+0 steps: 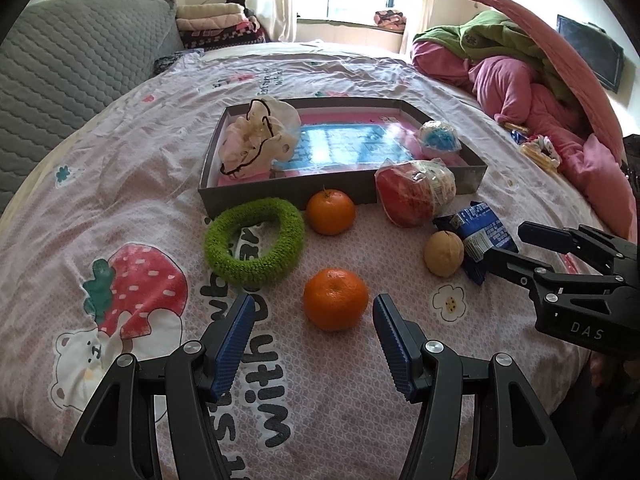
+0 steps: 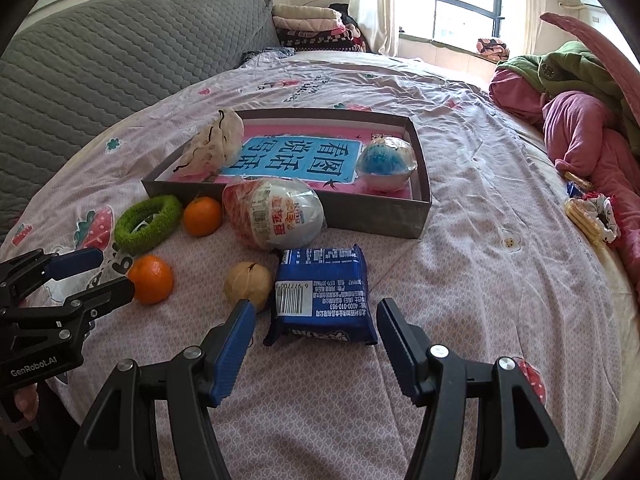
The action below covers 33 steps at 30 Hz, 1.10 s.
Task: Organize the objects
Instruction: 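Move left tool to the tangerine while right tool approaches the blue snack packet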
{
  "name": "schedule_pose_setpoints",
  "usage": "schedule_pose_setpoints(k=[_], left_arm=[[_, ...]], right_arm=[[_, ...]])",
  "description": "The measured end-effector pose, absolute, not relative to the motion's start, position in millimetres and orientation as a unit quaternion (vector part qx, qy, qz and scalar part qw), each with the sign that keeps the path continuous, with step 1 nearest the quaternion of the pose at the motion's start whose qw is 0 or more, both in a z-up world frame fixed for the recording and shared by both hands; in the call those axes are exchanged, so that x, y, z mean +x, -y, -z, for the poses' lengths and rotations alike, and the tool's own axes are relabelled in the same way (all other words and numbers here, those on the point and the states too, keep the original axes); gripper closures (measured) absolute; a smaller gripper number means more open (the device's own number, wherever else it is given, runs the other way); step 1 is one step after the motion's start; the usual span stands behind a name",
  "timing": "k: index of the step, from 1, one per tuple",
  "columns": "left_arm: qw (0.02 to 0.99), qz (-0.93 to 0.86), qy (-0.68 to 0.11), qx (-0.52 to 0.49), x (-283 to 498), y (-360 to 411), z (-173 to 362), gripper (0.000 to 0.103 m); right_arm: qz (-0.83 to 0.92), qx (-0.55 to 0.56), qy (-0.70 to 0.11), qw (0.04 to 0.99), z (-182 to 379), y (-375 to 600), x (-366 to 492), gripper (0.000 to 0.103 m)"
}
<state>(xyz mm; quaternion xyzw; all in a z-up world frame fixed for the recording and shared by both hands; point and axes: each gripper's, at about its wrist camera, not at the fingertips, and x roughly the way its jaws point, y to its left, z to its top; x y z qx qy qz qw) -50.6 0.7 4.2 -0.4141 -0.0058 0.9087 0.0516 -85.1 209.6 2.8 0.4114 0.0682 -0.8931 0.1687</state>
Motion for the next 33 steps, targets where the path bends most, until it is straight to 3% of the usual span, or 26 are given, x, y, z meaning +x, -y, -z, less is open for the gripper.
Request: schedule_pose_setpoints(k=[33], left_arm=[[0.065, -0.898, 0.001, -0.436, -60.9, -7.8, 12.1, 0.04]], right_arm=[[0.882, 0.435, -0.084, 0.161, 12.4, -205.8, -92.1, 0.04]])
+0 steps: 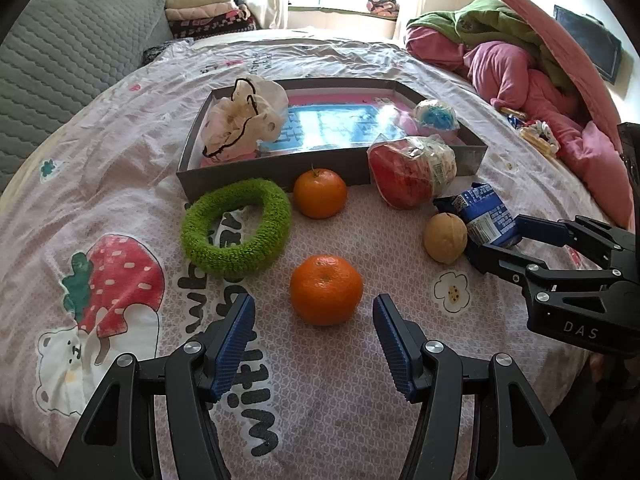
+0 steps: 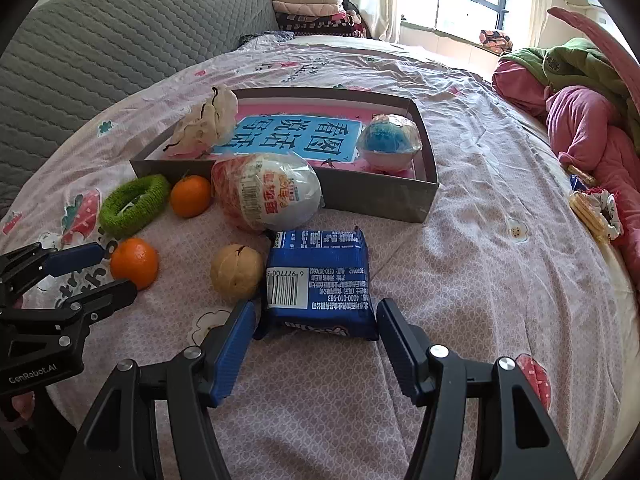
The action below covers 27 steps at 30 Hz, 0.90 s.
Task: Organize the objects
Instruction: 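Move left tool to the tangerine while right tool approaches the blue snack packet, then close left tool on the tangerine while right tool closes on the blue snack packet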
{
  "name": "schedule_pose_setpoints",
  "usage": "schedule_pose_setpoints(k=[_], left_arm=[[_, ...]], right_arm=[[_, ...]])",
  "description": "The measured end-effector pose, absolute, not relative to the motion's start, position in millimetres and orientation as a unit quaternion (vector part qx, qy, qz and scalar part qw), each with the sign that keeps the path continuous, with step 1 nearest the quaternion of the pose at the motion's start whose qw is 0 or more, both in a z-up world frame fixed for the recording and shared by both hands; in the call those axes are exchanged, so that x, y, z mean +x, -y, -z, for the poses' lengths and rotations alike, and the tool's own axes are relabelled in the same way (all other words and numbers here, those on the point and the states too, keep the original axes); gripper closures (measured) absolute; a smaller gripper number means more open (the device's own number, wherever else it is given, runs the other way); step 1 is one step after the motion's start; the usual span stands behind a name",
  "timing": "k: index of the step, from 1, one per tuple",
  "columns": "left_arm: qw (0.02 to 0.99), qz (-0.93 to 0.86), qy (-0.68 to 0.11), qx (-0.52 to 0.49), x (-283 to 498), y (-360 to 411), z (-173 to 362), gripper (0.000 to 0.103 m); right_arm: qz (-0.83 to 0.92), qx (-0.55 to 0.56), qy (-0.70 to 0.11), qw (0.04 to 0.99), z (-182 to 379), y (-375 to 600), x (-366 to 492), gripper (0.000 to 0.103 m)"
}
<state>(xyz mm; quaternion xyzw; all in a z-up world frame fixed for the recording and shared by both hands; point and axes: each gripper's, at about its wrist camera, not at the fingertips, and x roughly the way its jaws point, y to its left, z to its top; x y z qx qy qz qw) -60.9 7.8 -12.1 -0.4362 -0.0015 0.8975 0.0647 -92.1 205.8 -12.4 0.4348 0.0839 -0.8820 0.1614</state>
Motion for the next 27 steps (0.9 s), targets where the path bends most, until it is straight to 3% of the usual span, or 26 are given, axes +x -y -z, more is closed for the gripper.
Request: schedule_pose_setpoints(k=[27], left_arm=[[0.071, -0.892, 0.024, -0.446, -78.7, -12.5, 23.1, 0.04]], right_arm=[[0.877, 0.446, -0.09, 0.156, 26.8, -200.7, -105.8, 0.04]])
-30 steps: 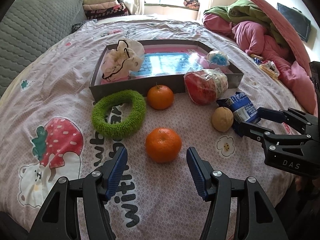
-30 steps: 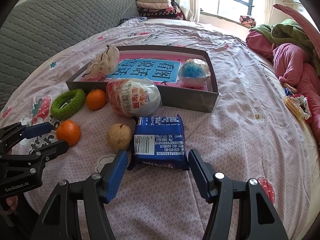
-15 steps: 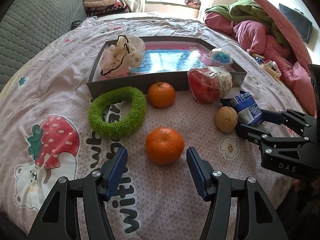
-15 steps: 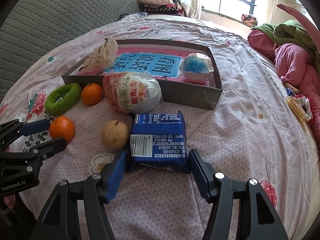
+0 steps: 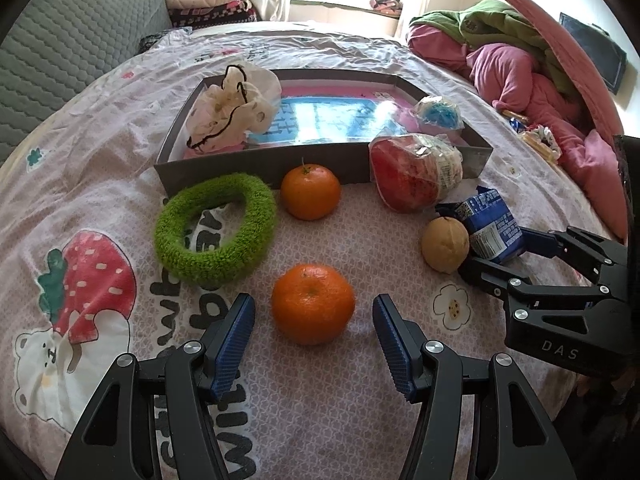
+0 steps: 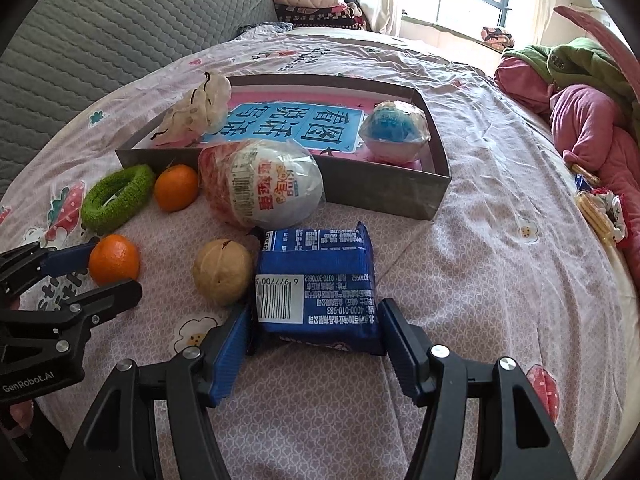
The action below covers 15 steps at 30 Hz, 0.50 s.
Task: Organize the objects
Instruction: 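Close left tool on the tangerine while right tool closes on the blue snack packet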
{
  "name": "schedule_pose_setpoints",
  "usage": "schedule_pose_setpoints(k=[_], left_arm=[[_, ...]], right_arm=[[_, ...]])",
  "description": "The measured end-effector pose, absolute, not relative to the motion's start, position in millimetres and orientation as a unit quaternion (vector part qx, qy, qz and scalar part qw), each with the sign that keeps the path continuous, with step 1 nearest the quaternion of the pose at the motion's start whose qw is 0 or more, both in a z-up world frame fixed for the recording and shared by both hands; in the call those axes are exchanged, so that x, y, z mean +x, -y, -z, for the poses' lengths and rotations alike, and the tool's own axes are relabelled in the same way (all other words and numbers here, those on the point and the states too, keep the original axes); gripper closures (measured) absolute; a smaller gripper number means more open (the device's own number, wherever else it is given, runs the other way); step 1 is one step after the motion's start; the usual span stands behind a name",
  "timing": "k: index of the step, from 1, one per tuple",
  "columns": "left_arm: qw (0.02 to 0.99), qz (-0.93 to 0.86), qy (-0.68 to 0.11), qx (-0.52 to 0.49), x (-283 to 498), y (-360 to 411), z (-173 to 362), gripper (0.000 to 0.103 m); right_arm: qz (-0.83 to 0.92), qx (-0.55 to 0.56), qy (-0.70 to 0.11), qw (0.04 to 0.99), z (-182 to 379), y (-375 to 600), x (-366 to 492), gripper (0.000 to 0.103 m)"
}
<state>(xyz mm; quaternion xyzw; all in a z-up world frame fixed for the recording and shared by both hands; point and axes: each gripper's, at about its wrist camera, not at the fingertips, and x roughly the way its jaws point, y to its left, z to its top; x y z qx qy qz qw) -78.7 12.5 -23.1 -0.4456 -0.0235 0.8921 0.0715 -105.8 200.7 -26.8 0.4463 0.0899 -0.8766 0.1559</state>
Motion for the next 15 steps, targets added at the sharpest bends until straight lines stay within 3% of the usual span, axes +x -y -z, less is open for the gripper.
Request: schedule_pose_setpoints(k=[15], left_arm=[[0.073, -0.892, 0.028, -0.446, -84.0, -15.7, 25.5, 0.04]], right_arm=[[0.881, 0.441, -0.078, 0.151, 27.5, -201.3, -109.3, 0.04]])
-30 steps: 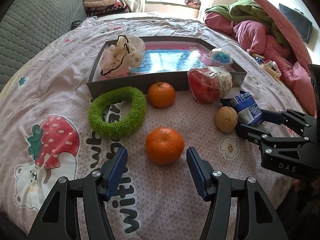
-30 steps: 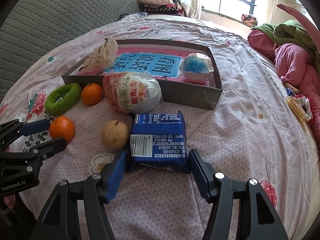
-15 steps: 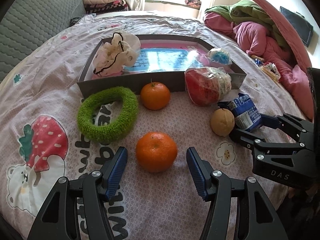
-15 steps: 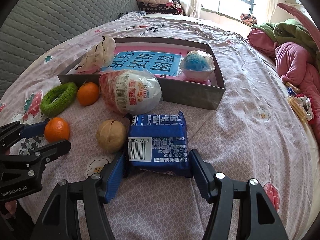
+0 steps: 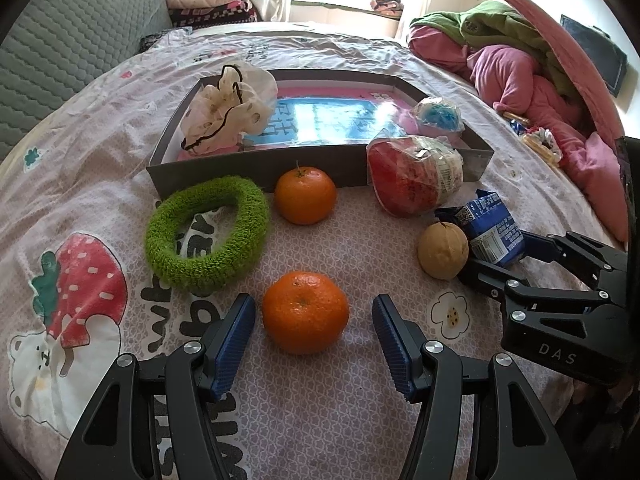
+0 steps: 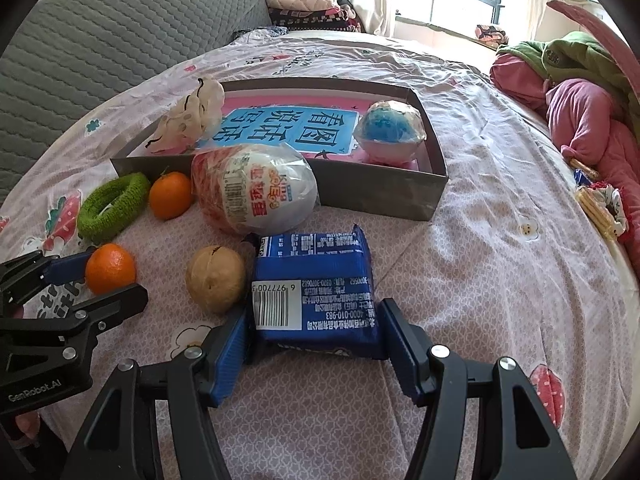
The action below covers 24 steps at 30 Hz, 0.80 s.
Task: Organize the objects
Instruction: 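Close left tool on the tangerine while right tool closes on the blue snack packet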
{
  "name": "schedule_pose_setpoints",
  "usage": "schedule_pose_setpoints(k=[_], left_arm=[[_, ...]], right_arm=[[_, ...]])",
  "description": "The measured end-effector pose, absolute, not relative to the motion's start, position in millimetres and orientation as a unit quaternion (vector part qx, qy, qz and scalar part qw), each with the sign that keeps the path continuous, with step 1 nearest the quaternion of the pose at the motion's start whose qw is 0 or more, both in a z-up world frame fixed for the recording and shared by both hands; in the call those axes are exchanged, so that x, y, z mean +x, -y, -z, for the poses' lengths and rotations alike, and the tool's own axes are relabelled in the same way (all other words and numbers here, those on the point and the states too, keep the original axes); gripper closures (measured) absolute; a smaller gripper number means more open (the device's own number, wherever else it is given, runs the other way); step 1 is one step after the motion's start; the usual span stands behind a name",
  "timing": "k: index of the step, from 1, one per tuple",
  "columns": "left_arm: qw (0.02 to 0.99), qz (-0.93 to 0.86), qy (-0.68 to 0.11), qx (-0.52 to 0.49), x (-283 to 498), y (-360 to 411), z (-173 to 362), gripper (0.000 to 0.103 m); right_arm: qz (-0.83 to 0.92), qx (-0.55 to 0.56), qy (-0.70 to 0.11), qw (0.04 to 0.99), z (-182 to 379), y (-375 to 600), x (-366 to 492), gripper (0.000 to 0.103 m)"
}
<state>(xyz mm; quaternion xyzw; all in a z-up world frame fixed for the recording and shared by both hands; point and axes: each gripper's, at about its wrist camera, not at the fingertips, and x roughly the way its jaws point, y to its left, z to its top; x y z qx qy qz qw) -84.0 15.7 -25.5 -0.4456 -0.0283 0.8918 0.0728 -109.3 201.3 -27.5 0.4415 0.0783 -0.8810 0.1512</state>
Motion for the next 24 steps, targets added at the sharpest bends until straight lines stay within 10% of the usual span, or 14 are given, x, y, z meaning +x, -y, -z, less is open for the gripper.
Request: schedule_pose_setpoints(k=[24], left_arm=[[0.083, -0.894, 0.026, -0.44, -76.5, -15.0, 21.6, 0.062]], right_arm=[[0.879, 0.446, -0.064, 0.153, 26.7, -205.8, -108.2, 0.043]])
